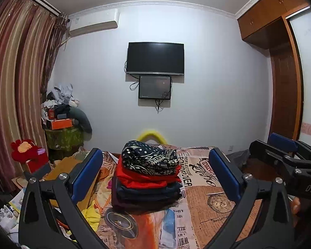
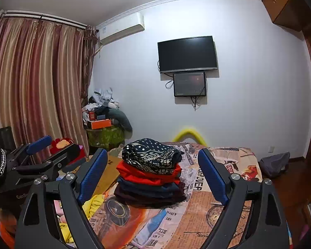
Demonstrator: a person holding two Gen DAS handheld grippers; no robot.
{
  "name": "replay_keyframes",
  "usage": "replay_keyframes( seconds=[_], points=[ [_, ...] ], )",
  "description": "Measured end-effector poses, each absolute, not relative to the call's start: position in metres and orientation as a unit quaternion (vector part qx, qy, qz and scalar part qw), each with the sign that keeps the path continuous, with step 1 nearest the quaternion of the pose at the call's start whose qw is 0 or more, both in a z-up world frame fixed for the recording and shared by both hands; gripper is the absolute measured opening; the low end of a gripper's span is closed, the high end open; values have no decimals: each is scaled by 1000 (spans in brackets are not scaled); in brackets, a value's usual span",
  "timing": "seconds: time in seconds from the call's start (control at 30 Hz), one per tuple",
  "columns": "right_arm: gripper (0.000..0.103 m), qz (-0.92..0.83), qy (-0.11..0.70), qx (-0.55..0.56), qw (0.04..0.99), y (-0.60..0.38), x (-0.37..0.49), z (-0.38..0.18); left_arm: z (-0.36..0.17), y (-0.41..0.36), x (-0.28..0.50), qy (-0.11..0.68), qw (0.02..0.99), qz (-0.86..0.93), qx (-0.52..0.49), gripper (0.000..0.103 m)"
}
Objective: Fold large clothes
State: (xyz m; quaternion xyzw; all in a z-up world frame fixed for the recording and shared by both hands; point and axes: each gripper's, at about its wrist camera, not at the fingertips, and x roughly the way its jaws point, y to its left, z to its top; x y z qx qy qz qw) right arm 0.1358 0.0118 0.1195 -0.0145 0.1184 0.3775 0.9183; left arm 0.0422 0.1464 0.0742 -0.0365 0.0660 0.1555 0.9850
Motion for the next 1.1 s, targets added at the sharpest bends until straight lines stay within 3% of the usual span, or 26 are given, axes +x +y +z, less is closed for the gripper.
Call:
replay_keyframes(
  seconds=[1.1],
  points=[
    [87, 368, 126, -9, 921, 14, 136, 115, 69, 145, 44, 74, 987, 136, -45, 103]
  ],
)
